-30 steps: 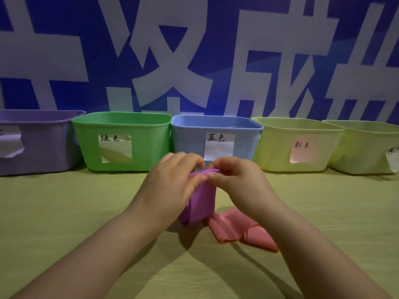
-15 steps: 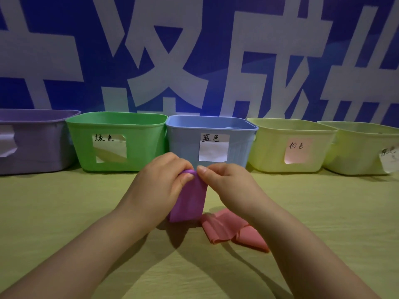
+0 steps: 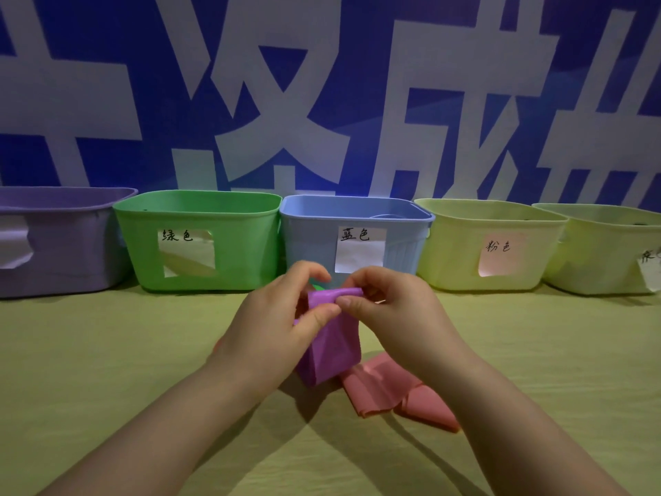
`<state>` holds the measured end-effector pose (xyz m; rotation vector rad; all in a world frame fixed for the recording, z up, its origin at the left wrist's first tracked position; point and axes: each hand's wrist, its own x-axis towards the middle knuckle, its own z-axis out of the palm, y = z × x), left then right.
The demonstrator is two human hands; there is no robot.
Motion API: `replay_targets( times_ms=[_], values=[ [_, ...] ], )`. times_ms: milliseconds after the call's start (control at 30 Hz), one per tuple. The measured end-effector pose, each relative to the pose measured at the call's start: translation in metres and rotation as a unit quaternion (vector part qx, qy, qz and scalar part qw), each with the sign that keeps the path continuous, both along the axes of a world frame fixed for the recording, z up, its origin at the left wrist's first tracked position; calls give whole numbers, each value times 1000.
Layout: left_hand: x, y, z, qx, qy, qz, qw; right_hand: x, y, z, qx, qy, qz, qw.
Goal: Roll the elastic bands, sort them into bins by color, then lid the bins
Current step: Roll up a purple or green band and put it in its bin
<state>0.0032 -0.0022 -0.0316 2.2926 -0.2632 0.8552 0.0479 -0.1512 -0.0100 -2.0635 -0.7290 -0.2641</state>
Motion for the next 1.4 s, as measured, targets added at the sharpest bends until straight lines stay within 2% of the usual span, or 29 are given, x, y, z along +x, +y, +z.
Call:
replay_targets(
  times_ms=[133,233,333,500,700,867,967,1133,1400],
  values=[
    [-1,-1,0,-29,-25,5,999,-1,-2,2,30,32,18,999],
    [0,1,1,-64,2,-6,998,-2,0,1,69,35,32,996],
    [1,2,1,-76,22,-18,997,-3,1,1,46,8,25,999],
    [-3,-2,1,-53,-8,3,999,-5,0,3,-6,-10,3,1000],
    [-4,-4,2,0,-36,20,999,-4,2,1,-11,-7,-14,1000],
    [-2,2,5,-47,-30,27,998,-6,4,0,88,30,50,994],
    [-2,3,6,-74,-16,18,997,-5,5,-1,82,19,54,995],
    [-2,1,5,-140,-19,-15,990,-6,6,0,116,71,65,989],
    [-5,0,7,-25,-75,22,997,-9,8,1,131,181,110,969]
  ],
)
